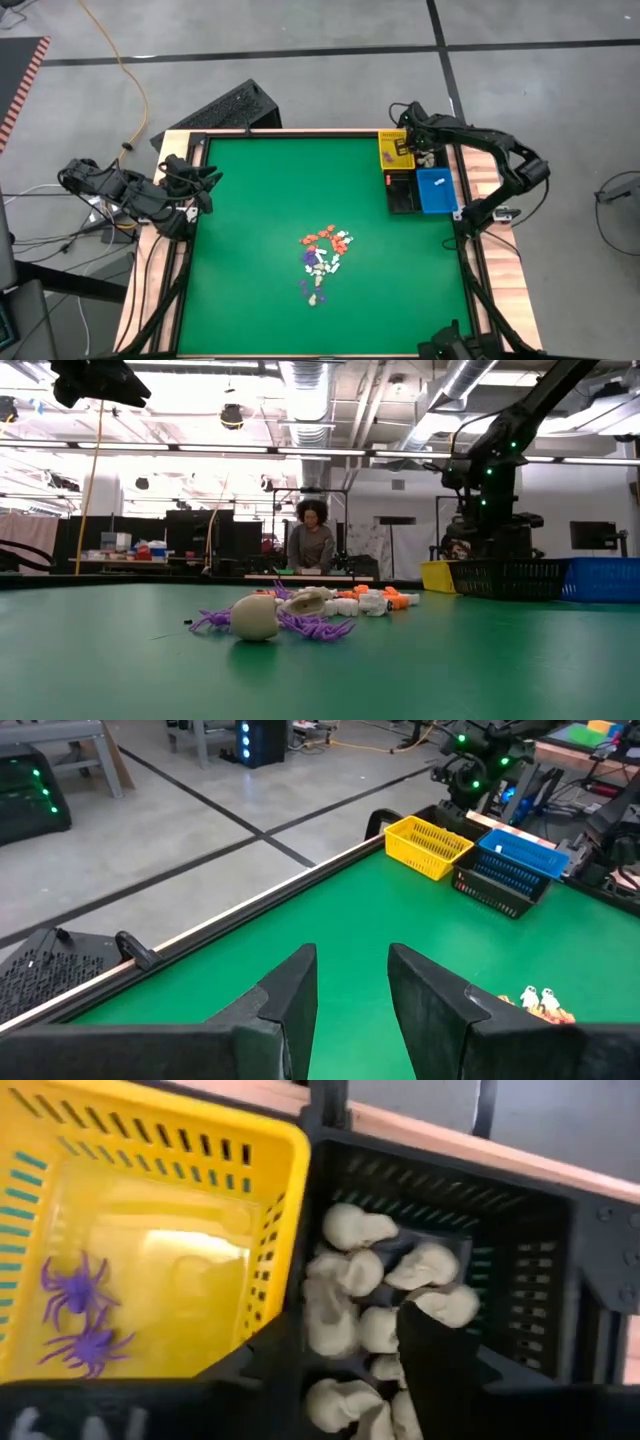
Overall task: Sort Halloween decoration
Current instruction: Put the gray skull toy into the top black basket
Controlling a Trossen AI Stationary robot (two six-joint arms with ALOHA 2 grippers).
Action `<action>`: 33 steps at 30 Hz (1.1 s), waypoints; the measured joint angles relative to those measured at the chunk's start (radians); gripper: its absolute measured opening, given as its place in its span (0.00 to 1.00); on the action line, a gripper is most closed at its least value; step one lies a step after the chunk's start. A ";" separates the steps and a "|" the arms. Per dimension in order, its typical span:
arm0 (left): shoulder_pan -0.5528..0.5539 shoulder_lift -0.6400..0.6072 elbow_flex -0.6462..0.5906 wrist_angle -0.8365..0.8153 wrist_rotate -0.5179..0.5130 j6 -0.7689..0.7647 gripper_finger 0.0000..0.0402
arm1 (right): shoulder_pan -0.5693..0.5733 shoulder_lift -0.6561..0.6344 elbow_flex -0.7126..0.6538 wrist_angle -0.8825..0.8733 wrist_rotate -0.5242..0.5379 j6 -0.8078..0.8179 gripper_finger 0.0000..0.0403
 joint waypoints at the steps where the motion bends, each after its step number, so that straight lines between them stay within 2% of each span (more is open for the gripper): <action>1: 0.000 0.000 0.000 0.000 0.000 0.000 0.28 | 0.000 -0.002 0.000 0.008 0.009 0.000 0.49; 6: 0.000 0.000 0.000 -0.001 0.000 0.000 0.28 | -0.016 -0.014 0.006 0.017 0.026 -0.013 0.54; 9: 0.000 0.000 0.000 -0.001 0.000 0.000 0.28 | 0.000 -0.032 0.029 0.021 -0.041 -0.061 0.54; 12: 0.000 0.000 0.000 -0.001 0.000 0.004 0.28 | 0.048 -0.064 0.062 0.026 -0.102 -0.097 0.53; 17: 0.000 0.000 0.000 0.000 -0.012 0.015 0.28 | 0.169 -0.118 0.135 0.029 -0.121 -0.131 0.52; 20: 0.000 0.000 0.000 0.000 -0.017 0.015 0.28 | 0.269 -0.144 0.172 0.051 -0.164 -0.138 0.52; 26: 0.000 0.000 0.000 0.000 -0.018 0.015 0.28 | 0.549 -0.153 0.187 0.176 -0.356 -0.188 0.52; 30: 0.000 0.000 0.000 0.001 -0.016 -0.005 0.28 | 0.797 -0.134 0.175 0.228 -0.365 -0.292 0.52; 33: 0.000 0.000 0.000 0.005 0.006 -0.028 0.28 | 0.975 -0.112 0.144 0.362 -0.330 -0.308 0.52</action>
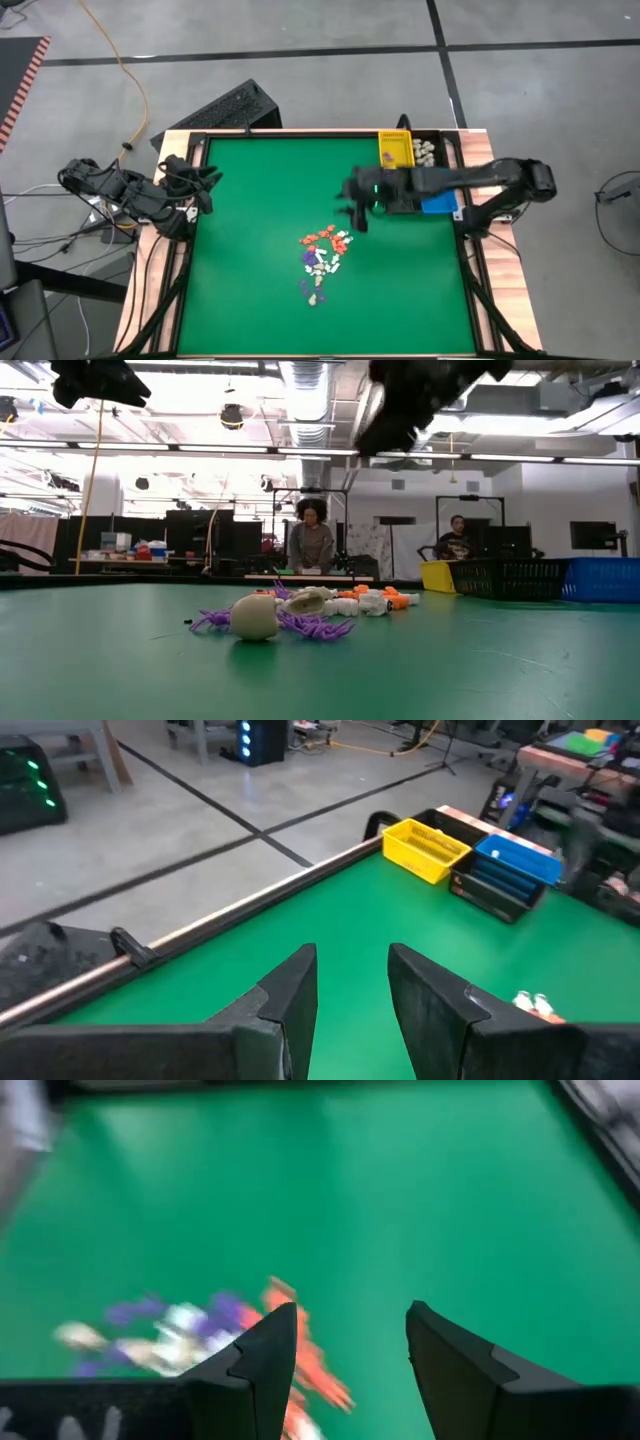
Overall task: Sort Halloween decoration
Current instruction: Put the gray skull toy into the top black basket
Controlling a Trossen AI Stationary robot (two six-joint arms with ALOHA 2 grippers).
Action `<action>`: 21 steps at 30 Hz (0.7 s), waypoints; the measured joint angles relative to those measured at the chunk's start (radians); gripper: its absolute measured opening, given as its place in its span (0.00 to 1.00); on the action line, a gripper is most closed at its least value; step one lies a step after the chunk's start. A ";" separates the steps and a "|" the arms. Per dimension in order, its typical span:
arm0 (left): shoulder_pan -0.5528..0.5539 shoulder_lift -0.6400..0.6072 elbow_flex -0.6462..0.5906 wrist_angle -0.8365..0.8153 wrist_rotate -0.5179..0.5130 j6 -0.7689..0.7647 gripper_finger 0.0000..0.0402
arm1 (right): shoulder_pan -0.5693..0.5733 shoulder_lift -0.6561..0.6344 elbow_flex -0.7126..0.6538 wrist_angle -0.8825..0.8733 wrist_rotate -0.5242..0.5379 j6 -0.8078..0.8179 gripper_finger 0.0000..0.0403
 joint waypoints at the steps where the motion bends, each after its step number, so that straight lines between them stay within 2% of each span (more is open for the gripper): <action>1: 0.000 0.001 0.000 0.000 0.010 -0.007 0.28 | 0.051 0.013 -0.010 0.025 0.031 -0.002 0.52; 6: 0.000 0.023 0.000 0.017 0.022 -0.043 0.28 | 0.256 0.114 -0.055 0.190 0.099 0.007 0.51; 11: 0.000 0.071 0.000 0.047 0.034 -0.049 0.28 | 0.375 0.240 -0.048 0.323 0.099 0.016 0.51; 17: 0.000 0.137 0.000 0.138 0.084 -0.026 0.28 | 0.442 0.354 0.032 0.353 0.033 -0.046 0.51; 21: 0.000 0.174 0.000 0.193 0.122 0.005 0.28 | 0.439 0.416 0.098 0.329 -0.042 -0.108 0.51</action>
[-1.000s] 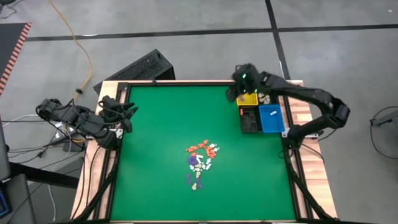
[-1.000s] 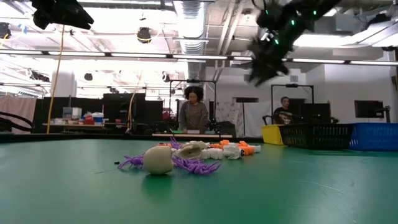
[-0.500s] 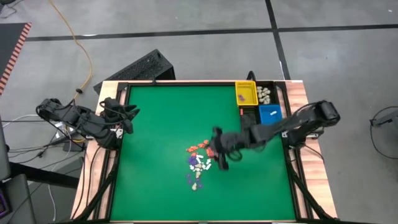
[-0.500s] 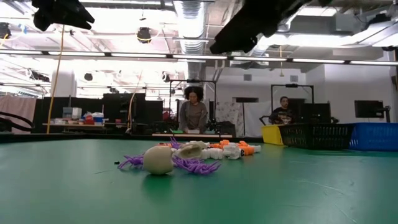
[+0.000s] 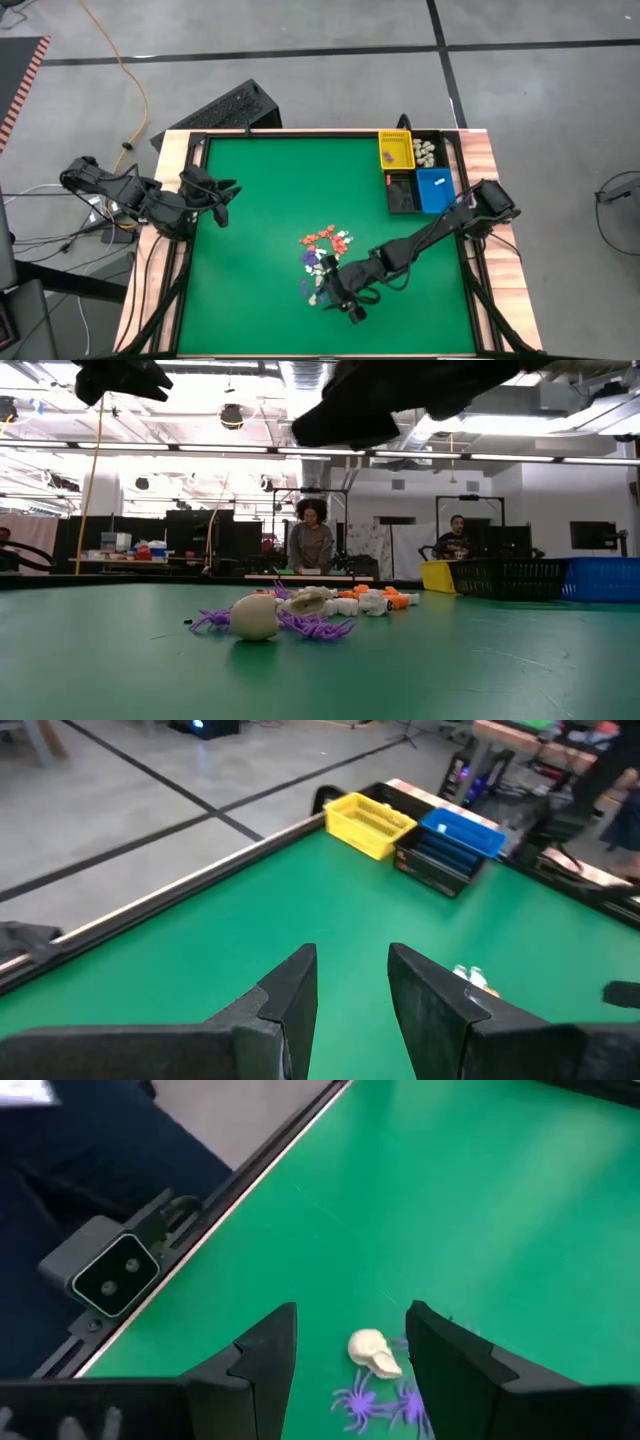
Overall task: Sort Halloween decoration
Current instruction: Put the gray skull toy into the top black basket
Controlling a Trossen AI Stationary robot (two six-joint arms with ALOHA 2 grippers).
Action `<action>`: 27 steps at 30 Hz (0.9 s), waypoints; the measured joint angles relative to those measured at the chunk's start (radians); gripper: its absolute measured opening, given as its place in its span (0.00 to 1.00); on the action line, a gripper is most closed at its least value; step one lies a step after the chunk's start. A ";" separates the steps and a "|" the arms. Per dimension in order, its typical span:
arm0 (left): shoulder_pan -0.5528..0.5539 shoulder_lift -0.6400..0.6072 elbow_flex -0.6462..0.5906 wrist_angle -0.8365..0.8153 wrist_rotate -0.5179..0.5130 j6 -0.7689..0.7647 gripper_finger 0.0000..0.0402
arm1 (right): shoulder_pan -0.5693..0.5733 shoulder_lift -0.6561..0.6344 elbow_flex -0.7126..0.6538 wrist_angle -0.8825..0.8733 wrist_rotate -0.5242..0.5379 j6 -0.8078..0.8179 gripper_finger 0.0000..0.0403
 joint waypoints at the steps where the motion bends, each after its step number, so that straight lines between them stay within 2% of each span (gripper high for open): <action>1: 0.000 0.006 0.000 0.011 0.007 0.007 0.28 | -0.004 0.012 0.022 -0.008 -0.018 -0.020 0.51; 9: 0.000 0.028 0.000 0.048 0.034 0.043 0.28 | -0.064 0.069 0.108 -0.104 -0.169 -0.195 0.51; 13: 0.000 0.027 0.000 0.048 0.030 0.050 0.28 | -0.100 0.069 0.109 -0.187 -0.173 -0.239 0.51; 27: 0.000 0.027 0.000 0.038 0.021 0.068 0.28 | -0.115 0.182 0.113 -0.141 -0.226 -0.314 0.51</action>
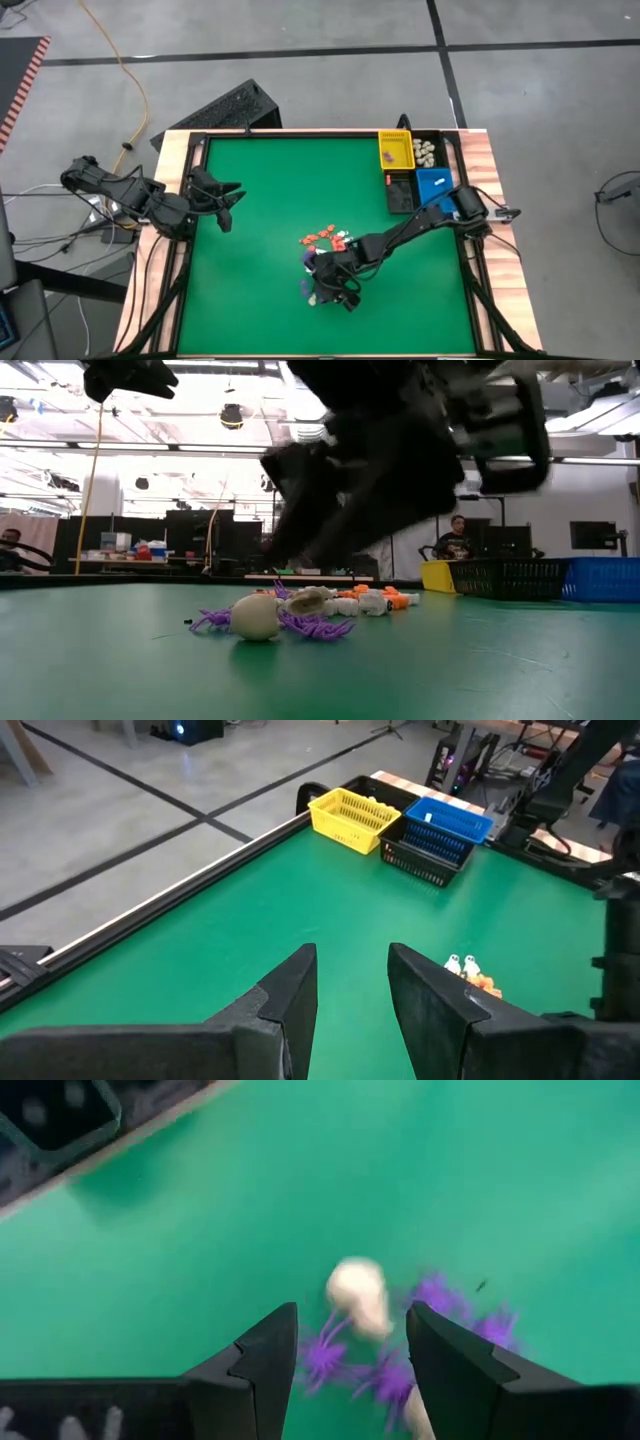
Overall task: Sort Halloween decoration
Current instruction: Put the gray skull toy into the top black basket
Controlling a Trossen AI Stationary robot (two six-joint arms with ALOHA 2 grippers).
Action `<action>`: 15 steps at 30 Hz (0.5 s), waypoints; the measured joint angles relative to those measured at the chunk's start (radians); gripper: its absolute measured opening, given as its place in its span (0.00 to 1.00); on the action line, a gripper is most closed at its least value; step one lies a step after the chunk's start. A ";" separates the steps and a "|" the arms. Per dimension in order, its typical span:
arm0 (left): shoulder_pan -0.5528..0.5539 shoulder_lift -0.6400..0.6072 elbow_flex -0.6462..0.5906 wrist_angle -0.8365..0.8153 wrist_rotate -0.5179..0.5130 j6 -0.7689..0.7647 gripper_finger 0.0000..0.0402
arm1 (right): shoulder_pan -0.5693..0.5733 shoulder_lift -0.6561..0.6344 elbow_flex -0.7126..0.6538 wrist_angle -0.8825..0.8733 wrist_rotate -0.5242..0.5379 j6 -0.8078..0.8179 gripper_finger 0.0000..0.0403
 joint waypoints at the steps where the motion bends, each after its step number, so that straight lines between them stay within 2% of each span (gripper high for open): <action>1: 0.000 0.000 0.000 0.000 0.000 0.000 0.28 | 0.000 0.008 0.000 0.019 0.000 -0.003 0.51; 15: 0.000 0.000 0.000 -0.002 0.000 0.000 0.28 | -0.004 0.032 0.002 0.143 -0.071 -0.120 0.51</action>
